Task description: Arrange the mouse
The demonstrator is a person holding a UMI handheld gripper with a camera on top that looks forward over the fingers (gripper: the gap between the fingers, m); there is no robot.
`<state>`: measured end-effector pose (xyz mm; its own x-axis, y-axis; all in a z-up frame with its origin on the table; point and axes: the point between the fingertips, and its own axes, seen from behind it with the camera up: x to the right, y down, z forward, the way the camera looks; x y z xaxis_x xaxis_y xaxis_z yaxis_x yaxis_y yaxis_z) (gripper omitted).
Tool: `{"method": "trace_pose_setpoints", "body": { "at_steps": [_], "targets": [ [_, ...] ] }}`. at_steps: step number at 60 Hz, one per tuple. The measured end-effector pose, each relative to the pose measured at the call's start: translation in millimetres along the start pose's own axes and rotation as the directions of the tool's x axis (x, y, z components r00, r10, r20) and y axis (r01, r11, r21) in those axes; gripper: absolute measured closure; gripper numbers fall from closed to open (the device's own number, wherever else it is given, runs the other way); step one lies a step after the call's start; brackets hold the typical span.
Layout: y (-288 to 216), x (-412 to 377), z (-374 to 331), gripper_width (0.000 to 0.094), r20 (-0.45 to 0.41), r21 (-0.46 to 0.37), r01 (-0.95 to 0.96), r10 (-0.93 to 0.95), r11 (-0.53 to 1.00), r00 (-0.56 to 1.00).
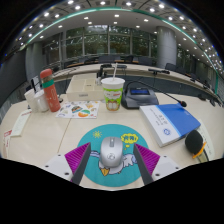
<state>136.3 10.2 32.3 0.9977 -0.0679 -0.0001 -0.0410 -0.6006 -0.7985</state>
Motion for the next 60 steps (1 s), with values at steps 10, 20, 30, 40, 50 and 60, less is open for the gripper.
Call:
{"method": "trace_pose_setpoints", "body": {
  "at_steps": [10, 20, 30, 40, 50, 60],
  "targets": [
    [-16, -14, -85, 0.0079, -0.022, 0.046, 0.014, -0.013, 0.999, 1.0],
    [-11, -32, -197, 0.0078, -0.059, 0.085, 0.005, 0.0, 0.996, 0.998],
    [20, -51, -300, 0.0081, -0.094, 0.091, -0.002, 0.011, 0.996, 0.996],
    [54, -68, -370, 0.0079, -0.108, 0.077, 0.008, 0.001, 0.997, 0.994],
    [68, -72, -401, 0.0079, -0.115, 0.087, 0.026, -0.016, 0.996, 0.993],
    [67, -71, -408, 0.0077, -0.124, 0.093, 0.04, -0.028, 0.995, 0.992]
  ]
}}
